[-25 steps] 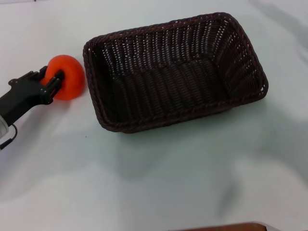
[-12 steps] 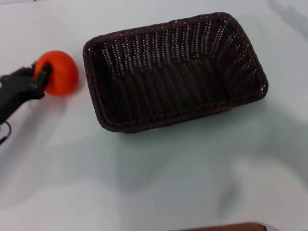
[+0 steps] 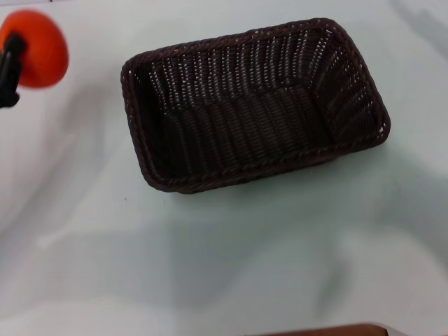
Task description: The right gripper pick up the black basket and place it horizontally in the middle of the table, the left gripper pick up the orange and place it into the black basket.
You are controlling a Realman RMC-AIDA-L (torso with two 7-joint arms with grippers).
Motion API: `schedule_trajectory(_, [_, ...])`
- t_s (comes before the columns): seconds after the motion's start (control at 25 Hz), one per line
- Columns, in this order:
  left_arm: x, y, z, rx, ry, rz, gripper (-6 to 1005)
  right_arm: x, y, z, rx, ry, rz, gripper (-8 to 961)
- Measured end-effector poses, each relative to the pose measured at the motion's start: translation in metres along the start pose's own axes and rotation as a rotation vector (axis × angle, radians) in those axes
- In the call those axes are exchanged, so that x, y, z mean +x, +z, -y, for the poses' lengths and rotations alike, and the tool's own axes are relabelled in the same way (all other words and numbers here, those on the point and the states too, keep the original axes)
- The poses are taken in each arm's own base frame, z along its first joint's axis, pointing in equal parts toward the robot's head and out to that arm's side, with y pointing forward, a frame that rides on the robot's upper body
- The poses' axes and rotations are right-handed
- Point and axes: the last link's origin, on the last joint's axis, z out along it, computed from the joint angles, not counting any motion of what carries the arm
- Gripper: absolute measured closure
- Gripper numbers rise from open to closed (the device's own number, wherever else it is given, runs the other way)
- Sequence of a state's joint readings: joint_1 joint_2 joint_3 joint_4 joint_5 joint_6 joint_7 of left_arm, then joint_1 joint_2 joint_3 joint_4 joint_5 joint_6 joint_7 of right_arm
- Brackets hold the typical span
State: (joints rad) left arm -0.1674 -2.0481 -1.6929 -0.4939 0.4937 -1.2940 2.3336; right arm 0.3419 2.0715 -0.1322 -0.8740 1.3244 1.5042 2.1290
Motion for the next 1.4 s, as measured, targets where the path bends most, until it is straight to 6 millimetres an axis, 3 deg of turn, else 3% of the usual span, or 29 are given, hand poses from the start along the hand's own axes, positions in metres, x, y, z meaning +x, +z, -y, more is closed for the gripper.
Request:
schedule_trajectory(0.12, [0.005, 0.012, -0.026, -0.125, -0.013, -0.057, 844, -0.002, 0.005, 0.001, 0.019, -0.002, -0.004, 205])
schedule_trajectory(0.16, [0.005, 0.012, -0.026, -0.125, -0.013, -0.057, 852, -0.002, 0.006, 0.002, 0.024, -0.007, -0.006, 205])
schedule_trajectory(0.2, [0.001, 0.024, -0.045, -0.198, -0.015, -0.058, 861, -0.002, 0.007, 0.002, 0.029, -0.012, -0.006, 205])
schedule_trajectory(0.4, [-0.019, 0.048, -0.082, -0.314, -0.016, 0.005, 897, -0.004, 0.014, 0.005, 0.048, -0.042, 0.0, 205])
schedule_trajectory(0.64, [-0.047, 0.069, -0.098, -0.336, -0.013, 0.157, 849, -0.011, 0.021, 0.006, 0.082, -0.056, -0.012, 205])
schedule_trajectory(0.8, [-0.048, 0.066, -0.092, -0.292, -0.013, 0.155, 789, -0.019, 0.023, 0.006, 0.117, -0.11, -0.058, 205])
schedule_trajectory(0.96, [-0.044, 0.049, -0.074, -0.196, -0.02, 0.121, 600, -0.024, 0.024, 0.005, 0.143, -0.186, -0.176, 205])
schedule_trajectory(1.2, [-0.027, -0.008, -0.02, 0.128, -0.025, -0.04, 322, -0.029, 0.023, 0.001, 0.119, -0.334, -0.319, 205])
schedule_trajectory(1.4, [-0.026, -0.049, 0.006, 0.333, -0.016, -0.091, 156, -0.031, 0.022, -0.002, 0.074, -0.453, -0.389, 205])
